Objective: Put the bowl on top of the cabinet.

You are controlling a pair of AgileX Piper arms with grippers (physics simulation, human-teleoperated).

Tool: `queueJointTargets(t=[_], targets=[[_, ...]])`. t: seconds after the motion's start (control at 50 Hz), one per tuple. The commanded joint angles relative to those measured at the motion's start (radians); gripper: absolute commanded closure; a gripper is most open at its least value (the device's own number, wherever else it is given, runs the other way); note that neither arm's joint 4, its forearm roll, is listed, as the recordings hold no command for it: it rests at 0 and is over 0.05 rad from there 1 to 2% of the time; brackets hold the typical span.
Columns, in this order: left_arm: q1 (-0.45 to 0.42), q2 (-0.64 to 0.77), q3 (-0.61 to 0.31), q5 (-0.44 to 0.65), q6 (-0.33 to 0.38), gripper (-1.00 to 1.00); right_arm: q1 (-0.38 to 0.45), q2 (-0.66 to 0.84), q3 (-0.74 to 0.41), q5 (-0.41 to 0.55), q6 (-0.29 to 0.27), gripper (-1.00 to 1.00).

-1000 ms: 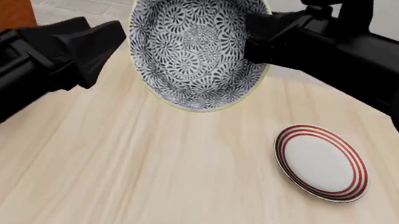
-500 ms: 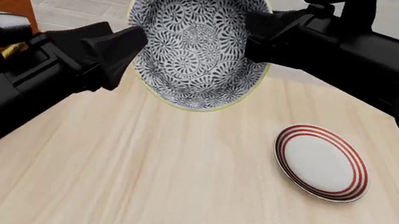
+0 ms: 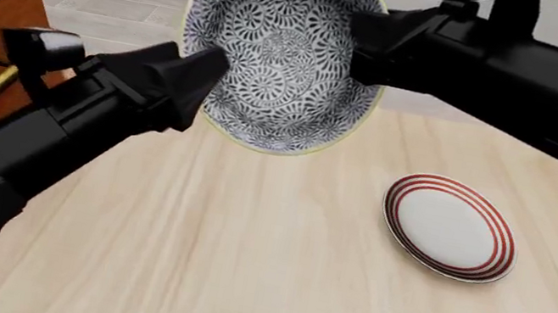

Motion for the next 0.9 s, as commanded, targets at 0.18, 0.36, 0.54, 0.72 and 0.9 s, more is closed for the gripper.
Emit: queueJointTargets(t=[0.18,0.36,0.54,0.72,0.9], targets=[[0.001,0.069,-0.020,-0.040,-0.001,1.00,0.002,-0.021,-0.015,0.011,0.010,1.00],[0.001,0.058,-0.020,-0.032,0.008,1.00,0.002,-0.028,-0.018,0.012,0.012,1.00],[0.002,0.059,-0.024,-0.032,0.009,1.00,0.001,-0.038,-0.019,0.014,0.010,-1.00],[0.005,0.059,-0.028,-0.030,0.006,1.00,0.023,-0.026,-0.035,0.037,0.049,-1.00],[0.012,0.062,-0.030,-0.032,0.003,1.00,0.033,-0.033,-0.037,0.051,0.055,-1.00]])
